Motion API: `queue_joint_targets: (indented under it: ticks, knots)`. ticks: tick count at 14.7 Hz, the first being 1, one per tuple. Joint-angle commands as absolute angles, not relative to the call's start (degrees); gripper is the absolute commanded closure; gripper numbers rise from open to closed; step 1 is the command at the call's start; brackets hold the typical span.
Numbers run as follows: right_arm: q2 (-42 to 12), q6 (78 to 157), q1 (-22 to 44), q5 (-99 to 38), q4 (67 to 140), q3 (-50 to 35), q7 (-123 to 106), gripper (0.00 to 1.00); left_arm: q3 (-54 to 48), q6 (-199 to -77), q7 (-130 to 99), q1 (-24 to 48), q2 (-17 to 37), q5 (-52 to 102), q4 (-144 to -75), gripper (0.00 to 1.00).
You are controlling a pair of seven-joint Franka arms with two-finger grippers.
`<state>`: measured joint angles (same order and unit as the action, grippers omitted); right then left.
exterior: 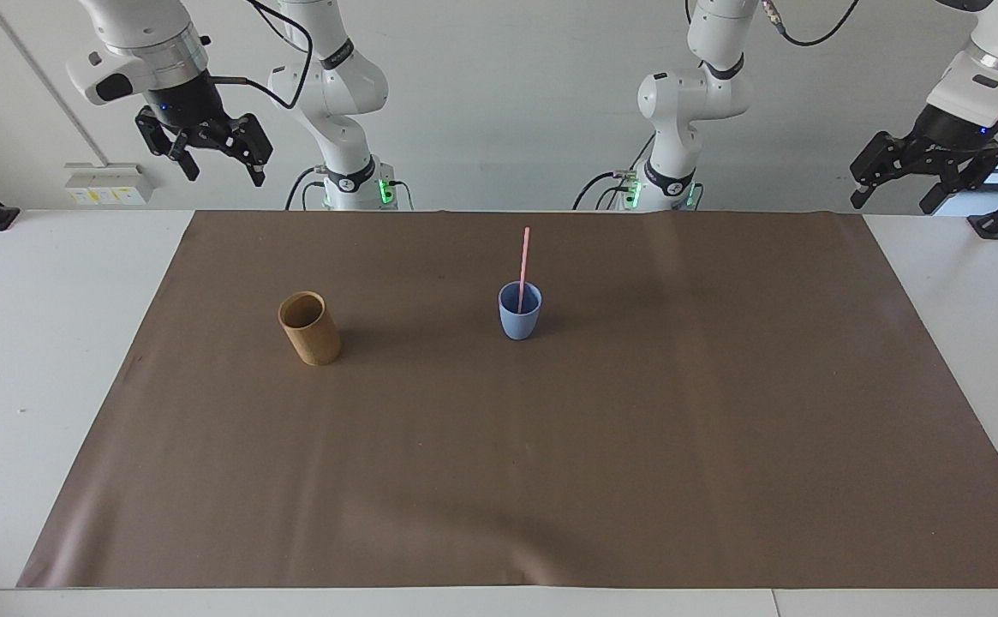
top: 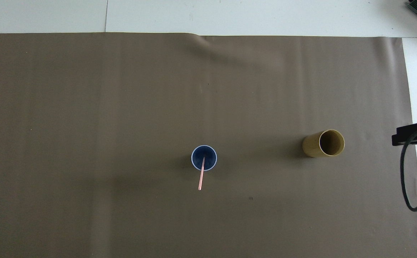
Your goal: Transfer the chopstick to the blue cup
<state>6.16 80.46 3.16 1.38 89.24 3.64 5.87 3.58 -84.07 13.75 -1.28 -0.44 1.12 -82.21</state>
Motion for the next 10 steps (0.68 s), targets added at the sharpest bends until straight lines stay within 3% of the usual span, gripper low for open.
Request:
queue_joint_targets:
  ticks: [1, 10]
  knots:
    - [6.2, 79.5, 2.8, 1.3, 89.2, 3.4, 4.7, 0.00, 3.5, -82.8, 14.2, -1.3, -0.3, 0.3, -81.1, 0.00]
    - [6.2, 80.6, 2.7, 2.8, 89.8, 3.5, 4.7, 0.00, 3.4, -82.8, 14.2, -1.3, -0.3, 0.3, -81.1, 0.00]
